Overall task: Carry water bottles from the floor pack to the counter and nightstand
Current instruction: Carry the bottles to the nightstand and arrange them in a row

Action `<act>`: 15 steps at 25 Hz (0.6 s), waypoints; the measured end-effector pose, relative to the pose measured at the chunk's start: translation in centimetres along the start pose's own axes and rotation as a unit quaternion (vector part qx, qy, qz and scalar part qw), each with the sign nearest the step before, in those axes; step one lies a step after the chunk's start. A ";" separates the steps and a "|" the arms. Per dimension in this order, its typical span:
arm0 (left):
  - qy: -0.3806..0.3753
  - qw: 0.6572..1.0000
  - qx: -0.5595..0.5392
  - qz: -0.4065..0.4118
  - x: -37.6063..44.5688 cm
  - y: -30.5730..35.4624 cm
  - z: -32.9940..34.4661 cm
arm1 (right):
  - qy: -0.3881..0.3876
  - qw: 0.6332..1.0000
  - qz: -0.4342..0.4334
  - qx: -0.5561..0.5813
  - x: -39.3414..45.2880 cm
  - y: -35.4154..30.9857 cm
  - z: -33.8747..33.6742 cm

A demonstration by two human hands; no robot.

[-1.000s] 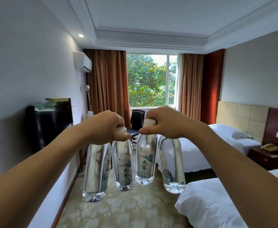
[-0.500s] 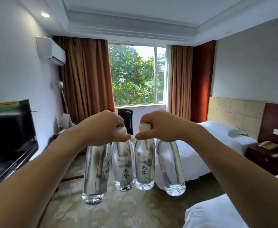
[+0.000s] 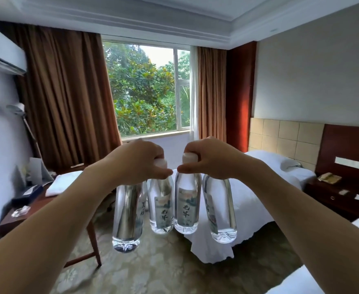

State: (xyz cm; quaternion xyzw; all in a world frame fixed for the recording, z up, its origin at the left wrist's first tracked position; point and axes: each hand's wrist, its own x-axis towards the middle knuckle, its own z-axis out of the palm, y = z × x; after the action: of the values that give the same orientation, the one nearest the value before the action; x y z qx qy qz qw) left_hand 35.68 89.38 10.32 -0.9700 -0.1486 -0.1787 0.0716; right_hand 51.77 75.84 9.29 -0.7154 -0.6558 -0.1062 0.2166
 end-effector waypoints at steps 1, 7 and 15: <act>-0.003 1.000 -0.009 0.002 2.2 -1.5 1.2 | 0.000 1.000 0.002 0.000 2.0 1.7 0.9; -0.003 0.999 -0.028 0.032 16.9 -7.6 8.1 | 0.014 1.000 0.008 -0.007 12.7 14.3 5.0; 0.039 0.981 -0.111 0.152 37.7 -12.2 16.2 | 0.033 0.991 0.111 -0.065 22.1 29.4 4.8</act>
State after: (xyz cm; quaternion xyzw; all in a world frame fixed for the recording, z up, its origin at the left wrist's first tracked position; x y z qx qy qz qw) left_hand 70.79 113.96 10.22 -0.9755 0.0237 -0.2185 -0.0046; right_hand 82.68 96.33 9.61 -0.7925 -0.5562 -0.1475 0.2018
